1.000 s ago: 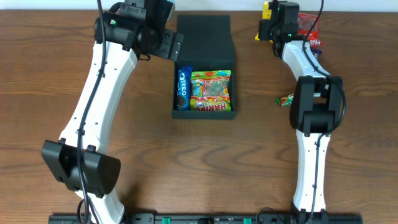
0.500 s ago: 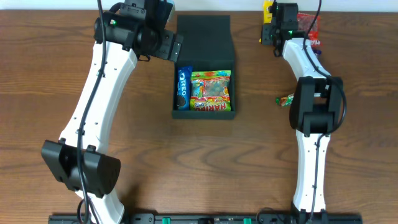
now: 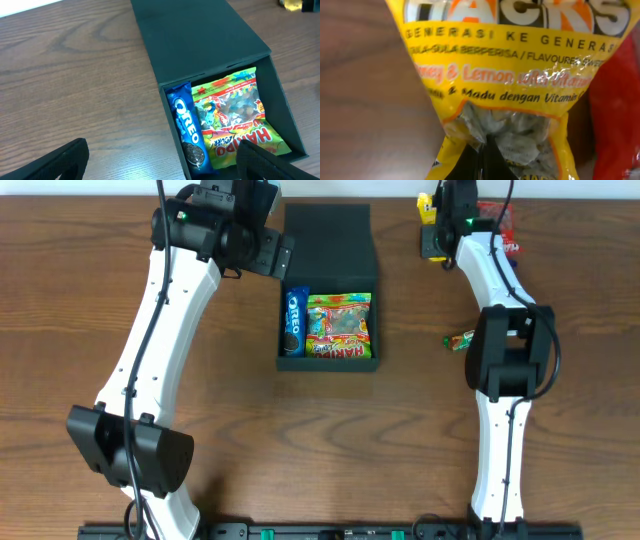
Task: Pack container
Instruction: 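Grasp the yellow Hacks bag and lift it with the right gripper, then carry the yellow bag left and lower it into the box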
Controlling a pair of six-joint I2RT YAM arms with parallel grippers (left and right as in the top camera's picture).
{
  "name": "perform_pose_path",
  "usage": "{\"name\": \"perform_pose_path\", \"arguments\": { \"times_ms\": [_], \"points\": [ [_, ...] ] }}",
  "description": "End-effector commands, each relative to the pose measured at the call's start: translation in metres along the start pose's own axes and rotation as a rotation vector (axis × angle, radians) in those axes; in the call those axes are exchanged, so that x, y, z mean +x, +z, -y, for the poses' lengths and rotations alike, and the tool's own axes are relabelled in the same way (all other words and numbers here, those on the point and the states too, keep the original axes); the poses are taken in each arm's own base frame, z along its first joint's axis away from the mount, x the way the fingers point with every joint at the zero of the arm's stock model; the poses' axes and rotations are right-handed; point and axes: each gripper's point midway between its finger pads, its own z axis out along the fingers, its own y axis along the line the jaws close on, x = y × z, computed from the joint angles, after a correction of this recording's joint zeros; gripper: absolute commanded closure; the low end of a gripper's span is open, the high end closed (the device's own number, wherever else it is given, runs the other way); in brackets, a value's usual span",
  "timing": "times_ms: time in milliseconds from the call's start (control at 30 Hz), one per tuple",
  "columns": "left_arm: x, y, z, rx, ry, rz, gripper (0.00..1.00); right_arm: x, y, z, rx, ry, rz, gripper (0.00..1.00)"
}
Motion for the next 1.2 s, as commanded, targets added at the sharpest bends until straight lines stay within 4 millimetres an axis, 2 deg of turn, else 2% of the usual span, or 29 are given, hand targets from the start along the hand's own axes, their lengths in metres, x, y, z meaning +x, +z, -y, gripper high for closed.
{"name": "perform_pose_path", "arguments": {
  "times_ms": [0, 100, 233, 300, 400, 500, 600, 733, 867, 1000, 1167],
  "points": [
    [-0.003, -0.008, -0.003, -0.002, -0.015, 0.017, 0.05, -0.012, -0.038, -0.023, -0.030, -0.088, 0.016, 0.99],
    [-0.007, -0.015, -0.009, -0.010, -0.024, 0.040, 0.05, -0.030, -0.097, -0.036, -0.047, -0.125, 0.052, 0.99],
    [-0.015, -0.029, -0.022, -0.029, -0.043, 0.090, 0.05, -0.038, -0.175, -0.054, -0.082, -0.183, 0.082, 0.99],
    [-0.020, -0.040, -0.034, -0.050, -0.061, 0.130, 0.05, -0.028, -0.221, -0.088, -0.238, -0.376, 0.095, 0.99],
    [-0.025, -0.054, -0.050, -0.074, -0.085, 0.171, 0.05, -0.009, -0.256, -0.120, -0.397, -0.517, 0.086, 0.99],
    [-0.028, -0.069, -0.062, -0.095, -0.104, 0.209, 0.05, 0.013, -0.264, -0.135, -0.447, -0.549, 0.020, 0.99],
    [-0.028, -0.082, -0.071, -0.114, -0.117, 0.235, 0.05, 0.045, -0.265, -0.150, -0.509, -0.687, -0.061, 0.99],
    [-0.028, -0.090, -0.077, -0.127, -0.124, 0.249, 0.05, 0.095, -0.285, -0.183, -0.735, -0.965, -0.118, 0.99],
    [-0.028, -0.091, -0.077, -0.128, -0.117, 0.250, 0.05, 0.131, -0.284, -0.199, -0.809, -1.091, -0.185, 0.99],
    [-0.027, -0.090, -0.077, -0.128, -0.118, 0.248, 0.05, 0.152, -0.276, -0.213, -0.842, -1.130, -0.219, 0.99],
    [-0.026, -0.090, -0.077, -0.128, -0.118, 0.244, 0.05, 0.163, -0.260, -0.217, -0.824, -1.121, -0.243, 0.99]
  ]
}}
